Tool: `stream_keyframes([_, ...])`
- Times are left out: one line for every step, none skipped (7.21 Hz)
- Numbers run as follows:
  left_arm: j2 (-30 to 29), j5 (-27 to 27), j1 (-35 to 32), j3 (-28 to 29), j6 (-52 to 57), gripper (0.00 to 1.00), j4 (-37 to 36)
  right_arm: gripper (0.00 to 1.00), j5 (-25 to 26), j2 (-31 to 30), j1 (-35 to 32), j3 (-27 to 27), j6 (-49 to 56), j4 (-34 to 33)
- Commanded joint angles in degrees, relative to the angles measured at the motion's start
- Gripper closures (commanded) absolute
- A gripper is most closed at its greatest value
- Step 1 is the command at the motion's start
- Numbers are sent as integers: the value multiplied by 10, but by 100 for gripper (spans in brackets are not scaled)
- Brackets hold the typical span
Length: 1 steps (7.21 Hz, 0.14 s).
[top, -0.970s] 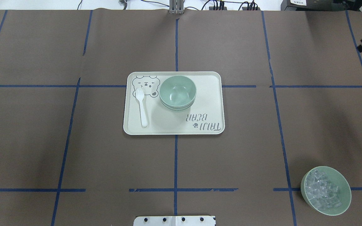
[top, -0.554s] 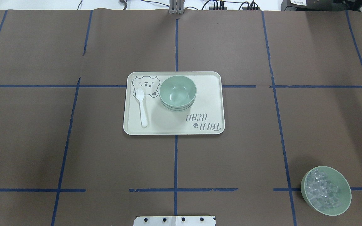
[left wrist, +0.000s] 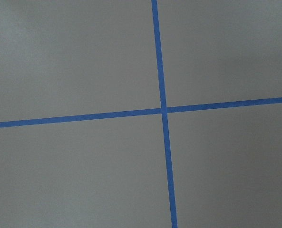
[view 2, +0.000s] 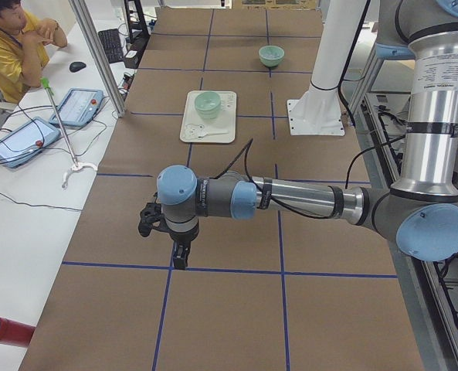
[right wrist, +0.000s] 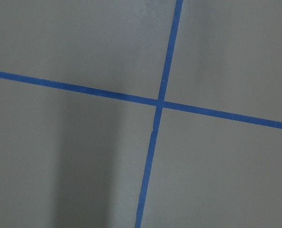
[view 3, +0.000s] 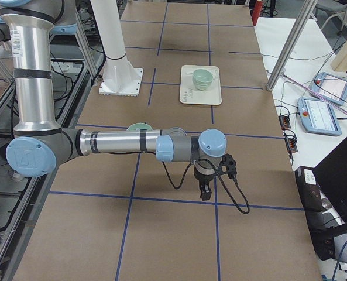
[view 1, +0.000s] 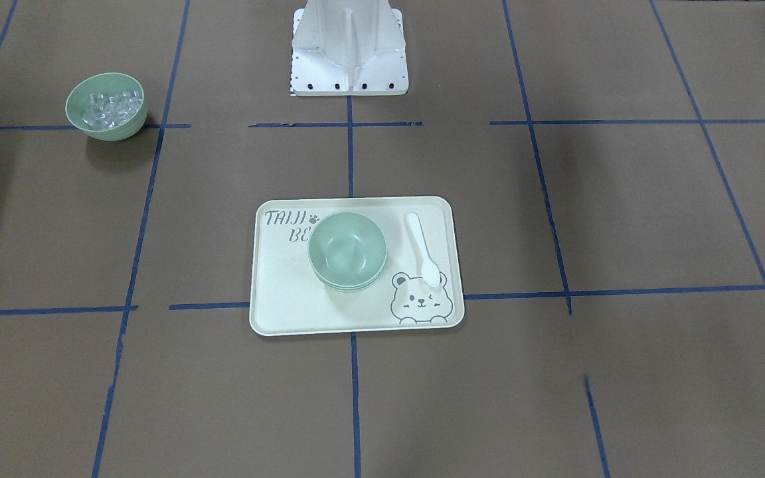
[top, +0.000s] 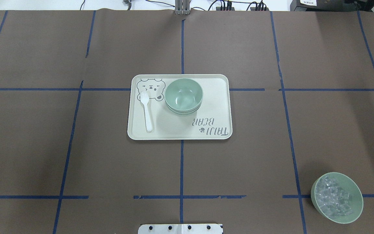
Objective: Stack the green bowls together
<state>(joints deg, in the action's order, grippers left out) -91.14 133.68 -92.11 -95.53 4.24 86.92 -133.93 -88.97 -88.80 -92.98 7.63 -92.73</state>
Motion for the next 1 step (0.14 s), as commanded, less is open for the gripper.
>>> stream_keyframes([0,0,0,0,1,0,1,0,-5,0,-1,-1,2,2])
